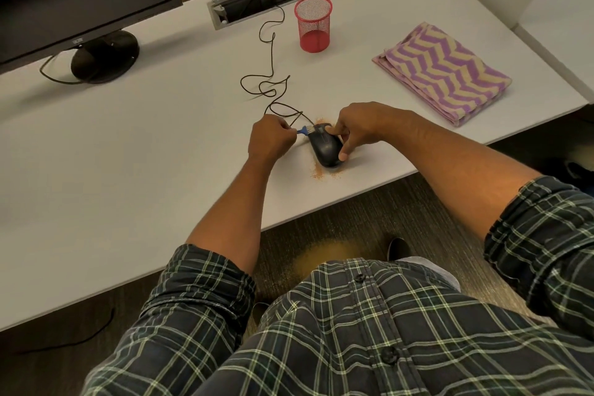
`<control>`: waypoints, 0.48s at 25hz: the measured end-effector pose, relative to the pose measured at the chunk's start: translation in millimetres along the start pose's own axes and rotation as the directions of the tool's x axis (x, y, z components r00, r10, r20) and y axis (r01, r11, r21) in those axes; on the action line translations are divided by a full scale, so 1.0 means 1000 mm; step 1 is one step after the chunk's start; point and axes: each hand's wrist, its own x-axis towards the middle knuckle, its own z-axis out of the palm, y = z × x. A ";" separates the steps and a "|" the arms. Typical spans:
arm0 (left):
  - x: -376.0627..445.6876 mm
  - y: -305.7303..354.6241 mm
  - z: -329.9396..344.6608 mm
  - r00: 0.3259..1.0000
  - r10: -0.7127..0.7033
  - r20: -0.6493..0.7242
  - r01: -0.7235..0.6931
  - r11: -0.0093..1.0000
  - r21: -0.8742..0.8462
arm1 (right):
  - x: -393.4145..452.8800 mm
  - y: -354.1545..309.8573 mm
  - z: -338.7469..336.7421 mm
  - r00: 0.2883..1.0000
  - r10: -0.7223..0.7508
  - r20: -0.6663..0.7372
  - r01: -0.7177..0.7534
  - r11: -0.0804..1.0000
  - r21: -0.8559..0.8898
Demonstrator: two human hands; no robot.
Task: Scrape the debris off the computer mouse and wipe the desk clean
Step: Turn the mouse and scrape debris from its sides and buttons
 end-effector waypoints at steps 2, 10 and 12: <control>0.000 0.003 -0.001 0.997 -0.002 -0.074 0.003 1.000 0.021 | 0.000 0.001 0.000 1.000 -0.005 0.004 0.005 1.000 0.000; -0.002 0.010 -0.002 0.999 0.026 -0.046 -0.025 1.000 0.006 | -0.001 0.000 0.000 1.000 -0.006 0.001 0.005 1.000 0.012; -0.007 0.009 -0.007 0.995 0.048 0.089 -0.044 0.998 -0.045 | -0.001 0.000 0.000 1.000 -0.005 -0.002 0.005 1.000 0.012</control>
